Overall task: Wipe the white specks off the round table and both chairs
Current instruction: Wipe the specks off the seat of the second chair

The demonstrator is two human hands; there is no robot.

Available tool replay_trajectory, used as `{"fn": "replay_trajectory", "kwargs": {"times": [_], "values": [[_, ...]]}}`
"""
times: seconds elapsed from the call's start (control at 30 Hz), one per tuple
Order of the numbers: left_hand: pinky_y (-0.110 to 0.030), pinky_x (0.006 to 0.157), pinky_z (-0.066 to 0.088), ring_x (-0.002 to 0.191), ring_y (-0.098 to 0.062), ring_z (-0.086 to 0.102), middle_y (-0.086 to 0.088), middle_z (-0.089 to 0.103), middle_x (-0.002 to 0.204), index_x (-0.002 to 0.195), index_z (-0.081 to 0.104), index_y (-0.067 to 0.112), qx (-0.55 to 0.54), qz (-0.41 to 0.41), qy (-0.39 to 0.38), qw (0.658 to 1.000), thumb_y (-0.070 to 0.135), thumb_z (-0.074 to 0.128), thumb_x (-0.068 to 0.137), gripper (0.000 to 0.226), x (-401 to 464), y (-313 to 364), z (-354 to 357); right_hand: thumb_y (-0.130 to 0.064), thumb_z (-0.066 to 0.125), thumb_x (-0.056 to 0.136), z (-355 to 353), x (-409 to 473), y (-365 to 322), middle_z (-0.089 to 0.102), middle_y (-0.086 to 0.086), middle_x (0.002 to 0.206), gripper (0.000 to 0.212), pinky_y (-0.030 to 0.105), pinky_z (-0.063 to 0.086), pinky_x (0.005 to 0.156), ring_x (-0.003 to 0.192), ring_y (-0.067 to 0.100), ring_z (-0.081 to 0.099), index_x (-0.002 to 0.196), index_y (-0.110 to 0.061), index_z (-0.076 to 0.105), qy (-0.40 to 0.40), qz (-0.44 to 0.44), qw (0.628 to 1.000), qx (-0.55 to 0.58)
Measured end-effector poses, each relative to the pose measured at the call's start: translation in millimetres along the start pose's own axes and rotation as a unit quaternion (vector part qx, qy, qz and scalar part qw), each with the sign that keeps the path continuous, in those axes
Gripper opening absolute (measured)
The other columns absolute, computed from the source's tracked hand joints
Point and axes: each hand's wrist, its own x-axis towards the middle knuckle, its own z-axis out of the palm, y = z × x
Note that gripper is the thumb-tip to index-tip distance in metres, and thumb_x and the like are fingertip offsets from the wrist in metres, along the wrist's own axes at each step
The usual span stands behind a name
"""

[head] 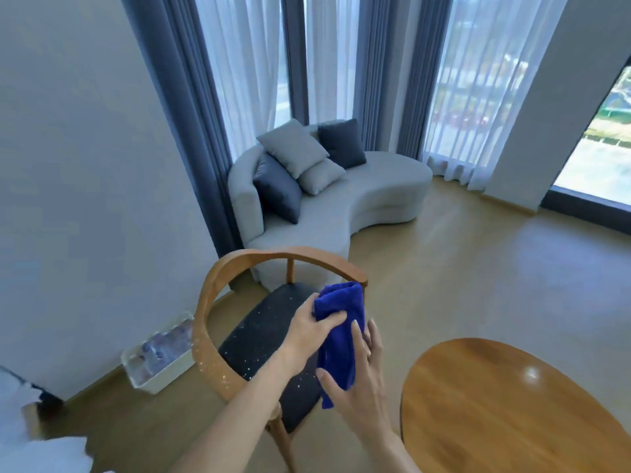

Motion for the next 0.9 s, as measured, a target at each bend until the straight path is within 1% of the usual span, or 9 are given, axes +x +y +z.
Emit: {"fn": "replay_trajectory", "kwargs": {"times": [0.1, 0.2, 0.27, 0.37, 0.47, 0.63, 0.73, 0.8, 0.9], "values": [[-0.037, 0.094, 0.05, 0.102, -0.013, 0.062, 0.007, 0.067, 0.106, 0.109, 0.06, 0.028, 0.009, -0.026, 0.037, 0.999, 0.027, 0.065, 0.088, 0.022, 3.5, -14.1, -47.3, -0.048, 0.068, 0.076, 59.9, 13.2, -18.4, 0.01, -0.001, 0.162, 0.092, 0.038, 0.046, 0.103, 0.142, 0.018, 0.03, 0.152, -0.037, 0.016, 0.002, -0.005, 1.0, -0.006], [-0.043, 0.095, 0.051, 0.103, -0.017, 0.062, 0.005, 0.067, 0.109, 0.111, 0.06, 0.03, -0.027, -0.082, 0.038, 0.996, 0.031, 0.063, 0.088, 0.023, 12.1, -28.0, -102.4, -0.037, 0.072, 0.077, 119.7, 18.9, -31.9, 0.018, 0.002, 0.16, 0.088, 0.042, 0.048, 0.103, 0.137, 0.026, 0.039, 0.149, -0.032, 0.024, -0.008, 0.017, 1.0, -0.003], [-0.044, 0.094, 0.052, 0.102, -0.019, 0.063, 0.003, 0.068, 0.107, 0.109, 0.062, 0.029, -0.043, -0.106, 0.028, 0.993, 0.031, 0.063, 0.089, 0.021, 22.0, -37.4, -143.8, -0.034, 0.072, 0.076, 159.4, 21.3, -41.0, 0.018, 0.0, 0.159, 0.087, 0.029, 0.041, 0.105, 0.137, 0.025, 0.038, 0.148, -0.037, 0.024, -0.023, 0.041, 0.999, 0.013], [-0.046, 0.094, 0.052, 0.102, -0.021, 0.064, 0.001, 0.069, 0.106, 0.109, 0.063, 0.029, -0.037, -0.136, 0.001, 0.99, 0.031, 0.062, 0.087, 0.021, 40.3, -52.0, -203.3, -0.033, 0.073, 0.075, 213.3, 27.9, -56.6, 0.022, -0.005, 0.157, 0.085, 0.009, 0.036, 0.101, 0.137, 0.01, 0.034, 0.146, -0.044, 0.026, -0.037, 0.066, 0.996, 0.042], [-0.045, 0.093, 0.053, 0.102, -0.022, 0.064, 0.0, 0.069, 0.107, 0.109, 0.064, 0.027, -0.036, -0.167, -0.035, 0.985, 0.032, 0.063, 0.085, 0.024, 60.1, -64.5, -244.9, -0.029, 0.074, 0.072, 251.7, 36.6, -63.3, 0.024, -0.005, 0.155, 0.088, 0.004, 0.035, 0.099, 0.136, 0.005, 0.034, 0.145, -0.047, 0.028, -0.043, 0.083, 0.995, 0.044], [-0.033, 0.08, 0.054, 0.102, -0.021, 0.063, -0.003, 0.068, 0.11, 0.111, 0.063, 0.022, -0.05, -0.223, -0.111, 0.967, 0.024, 0.061, 0.088, 0.023, 94.5, -79.4, -253.9, -0.03, 0.075, 0.073, 272.2, 47.7, -52.9, 0.02, -0.014, 0.153, 0.09, 0.009, 0.044, 0.094, 0.131, 0.001, 0.038, 0.141, -0.056, 0.022, -0.014, 0.159, 0.987, -0.009], [-0.036, 0.08, 0.054, 0.101, -0.023, 0.063, -0.006, 0.067, 0.11, 0.111, 0.063, 0.02, -0.042, -0.256, -0.136, 0.956, 0.025, 0.06, 0.088, 0.023, 119.8, -87.9, -240.9, -0.027, 0.074, 0.075, 272.1, 55.5, -34.5, 0.021, -0.018, 0.15, 0.093, 0.016, 0.047, 0.097, 0.125, 0.005, 0.045, 0.138, -0.065, 0.016, -0.004, 0.2, 0.979, -0.041], [-0.038, 0.083, 0.056, 0.1, -0.024, 0.065, -0.007, 0.069, 0.107, 0.11, 0.062, 0.019, -0.012, -0.269, -0.165, 0.949, 0.031, 0.058, 0.089, 0.024, 136.2, -90.4, -235.6, -0.025, 0.072, 0.076, 271.9, 62.0, -19.7, 0.025, -0.015, 0.147, 0.094, 0.01, 0.045, 0.092, 0.12, 0.004, 0.047, 0.138, -0.066, 0.014, 0.001, 0.234, 0.97, -0.057], [-0.036, 0.084, 0.056, 0.098, -0.022, 0.066, -0.007, 0.071, 0.103, 0.109, 0.063, 0.018, 0.077, -0.261, -0.219, 0.937, 0.037, 0.055, 0.089, 0.029, 164.4, -93.9, -236.0, -0.013, 0.072, 0.082, 277.0, 77.3, 3.4, 0.035, -0.006, 0.144, 0.089, 0.001, 0.042, 0.08, 0.112, 0.004, 0.051, 0.141, -0.056, 0.022, 0.01, 0.302, 0.953, -0.035]]}}
